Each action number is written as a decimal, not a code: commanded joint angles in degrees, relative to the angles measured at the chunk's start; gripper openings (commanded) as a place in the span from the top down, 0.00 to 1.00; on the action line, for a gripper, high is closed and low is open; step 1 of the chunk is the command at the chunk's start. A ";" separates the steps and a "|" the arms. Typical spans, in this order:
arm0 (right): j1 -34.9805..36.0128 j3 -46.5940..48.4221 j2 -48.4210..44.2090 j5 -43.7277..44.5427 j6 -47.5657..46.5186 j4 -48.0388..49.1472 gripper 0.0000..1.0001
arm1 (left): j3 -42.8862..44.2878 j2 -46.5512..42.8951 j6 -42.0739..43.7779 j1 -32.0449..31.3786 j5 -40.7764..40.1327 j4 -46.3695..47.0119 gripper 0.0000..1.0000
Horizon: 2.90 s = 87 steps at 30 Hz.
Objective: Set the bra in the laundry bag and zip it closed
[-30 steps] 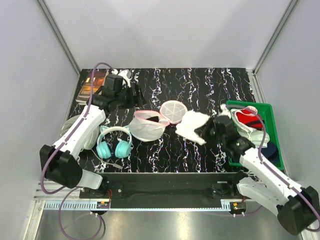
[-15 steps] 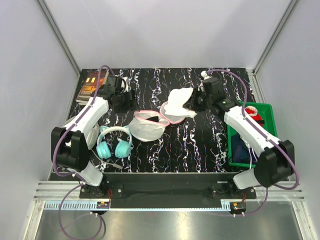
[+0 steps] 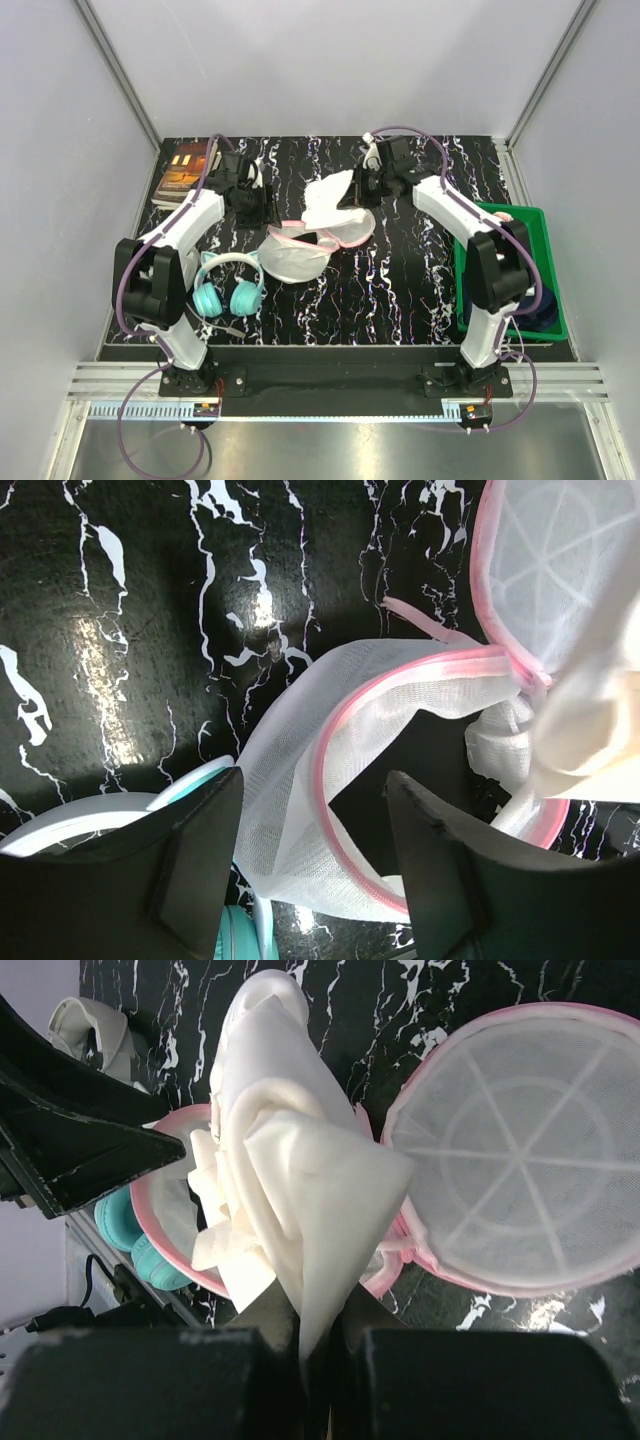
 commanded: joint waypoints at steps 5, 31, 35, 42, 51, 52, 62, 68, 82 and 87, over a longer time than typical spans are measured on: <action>3.58 3.64 5.16 -10.19 -1.69 -0.15 1.00 | 3.55 -0.64 0.81 0.03 2.34 1.35 0.72; 11.23 -5.06 17.55 -13.98 12.89 27.08 1.00 | -0.93 -14.86 -1.04 -8.58 -11.07 0.56 0.68; 11.23 -5.76 18.00 -14.42 14.39 28.24 0.91 | 1.35 -17.78 -2.43 -11.22 -6.90 0.47 0.51; 11.15 -7.96 12.91 -9.94 17.03 23.61 0.65 | -1.97 -10.67 -9.45 -12.37 -1.17 5.82 0.80; 11.15 -14.29 5.79 -3.17 19.40 18.58 0.50 | -9.89 -4.95 -15.62 -9.82 -3.10 18.04 0.94; 11.23 -14.73 5.08 -3.17 19.31 17.97 0.49 | -10.59 -4.34 -15.36 -9.90 -3.45 18.40 0.94; 5.88 -29.56 -13.89 19.93 24.31 7.59 0.04 | -13.23 -3.10 -13.86 -9.47 -5.39 18.58 0.95; 3.68 -32.05 -13.13 27.33 23.36 8.29 0.07 | -13.94 -4.33 -13.25 -9.55 -4.69 18.58 0.95; 2.53 -34.16 -4.42 31.19 21.78 20.23 0.30 | -14.38 -6.01 -11.23 -9.82 -2.93 17.87 0.96; 2.27 -33.89 -8.70 34.88 19.84 19.65 0.72 | -14.82 -5.65 -11.14 -10.08 -2.84 17.96 0.96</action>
